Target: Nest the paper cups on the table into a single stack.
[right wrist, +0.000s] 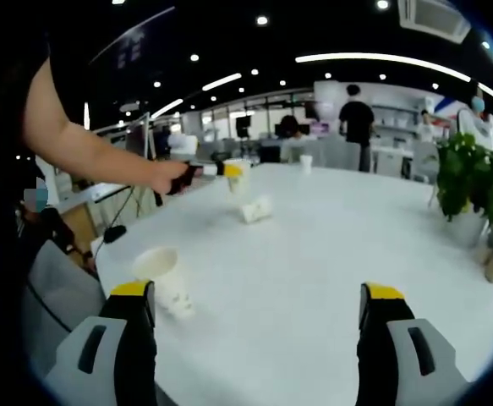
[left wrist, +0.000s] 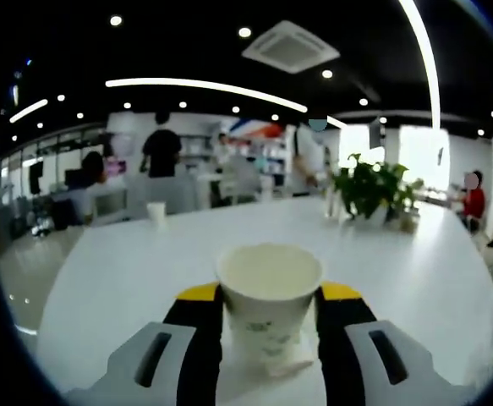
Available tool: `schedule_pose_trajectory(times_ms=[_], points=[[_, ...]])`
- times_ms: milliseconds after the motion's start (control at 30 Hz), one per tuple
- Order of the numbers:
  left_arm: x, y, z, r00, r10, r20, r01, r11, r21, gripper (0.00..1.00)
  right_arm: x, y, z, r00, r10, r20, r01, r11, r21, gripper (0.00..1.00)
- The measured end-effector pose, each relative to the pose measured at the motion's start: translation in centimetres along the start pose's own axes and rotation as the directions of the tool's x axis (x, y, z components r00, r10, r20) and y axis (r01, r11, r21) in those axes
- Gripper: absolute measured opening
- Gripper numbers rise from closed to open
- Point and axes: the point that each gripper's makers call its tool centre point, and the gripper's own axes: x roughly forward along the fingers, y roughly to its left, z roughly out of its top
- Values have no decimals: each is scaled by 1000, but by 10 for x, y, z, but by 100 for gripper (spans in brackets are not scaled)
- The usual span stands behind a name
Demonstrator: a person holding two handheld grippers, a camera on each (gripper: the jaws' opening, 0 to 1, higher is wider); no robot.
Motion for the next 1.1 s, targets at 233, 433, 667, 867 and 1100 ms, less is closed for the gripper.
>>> schedule_pose_trajectory(times_ms=[233,433,667,867,1100], points=[[-6,-22,0,999,-44,-12,44,999,17,41,0,2,0,1000,8,6,-8,1000,-3,99],[-10,-37,1,998,-63,2,63,998,2,41,0,4,-1,1000,13,5,-13,1000,-3,98],[-18,-49,5,997,-82,18,82,997,-1,40,-2,9,-2,1000,22,4,-22,1000,-6,98],[-26,-58,13,995,-94,43,94,996,-6,40,-3,11,-6,1000,22,-4,-22,1000,-12,98],[-42,-80,19,993,-110,48,109,994,12,39,-3,14,-6,1000,30,-4,-30,999,-17,98]])
